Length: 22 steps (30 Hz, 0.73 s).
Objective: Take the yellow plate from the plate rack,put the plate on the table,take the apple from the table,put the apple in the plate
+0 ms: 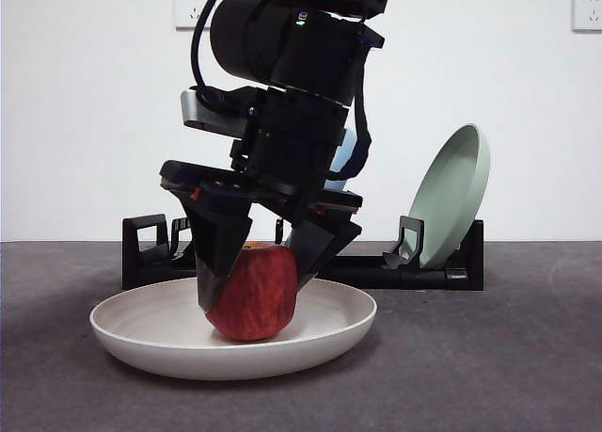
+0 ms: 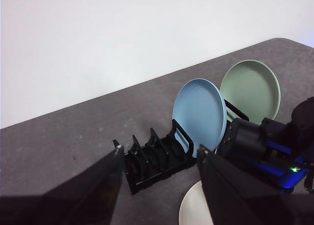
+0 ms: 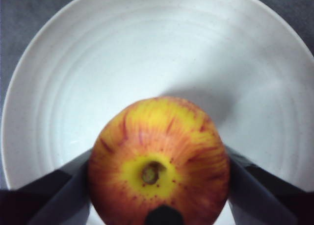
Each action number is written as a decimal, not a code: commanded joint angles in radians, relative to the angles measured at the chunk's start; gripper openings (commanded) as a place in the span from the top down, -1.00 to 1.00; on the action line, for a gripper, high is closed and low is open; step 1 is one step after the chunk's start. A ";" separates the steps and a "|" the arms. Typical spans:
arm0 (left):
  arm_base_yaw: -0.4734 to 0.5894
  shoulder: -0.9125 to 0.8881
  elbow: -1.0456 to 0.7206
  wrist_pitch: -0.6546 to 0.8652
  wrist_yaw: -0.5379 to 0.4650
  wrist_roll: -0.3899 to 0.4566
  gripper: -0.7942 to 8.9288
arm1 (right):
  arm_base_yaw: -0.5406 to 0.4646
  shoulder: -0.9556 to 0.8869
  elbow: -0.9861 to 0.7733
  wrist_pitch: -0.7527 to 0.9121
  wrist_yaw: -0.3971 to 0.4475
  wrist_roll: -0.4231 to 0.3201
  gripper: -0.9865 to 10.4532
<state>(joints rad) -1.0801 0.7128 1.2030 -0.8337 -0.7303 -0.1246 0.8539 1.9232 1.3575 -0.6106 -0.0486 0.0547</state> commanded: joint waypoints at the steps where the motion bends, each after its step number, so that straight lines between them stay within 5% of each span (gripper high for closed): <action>1: 0.003 -0.002 -0.004 -0.002 -0.001 -0.008 0.32 | 0.007 0.008 0.001 0.000 0.003 -0.005 -0.02; 18: 0.003 0.023 -0.004 0.015 -0.001 -0.007 0.32 | -0.009 -0.201 0.002 -0.044 0.008 -0.006 0.00; 22: 0.003 0.066 -0.004 0.049 0.000 -0.002 0.32 | -0.026 -0.296 0.002 -0.090 0.068 -0.013 0.01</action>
<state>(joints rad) -1.0801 0.7704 1.2030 -0.7971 -0.7300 -0.1246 0.8345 1.6398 1.3575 -0.6952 0.0055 0.0513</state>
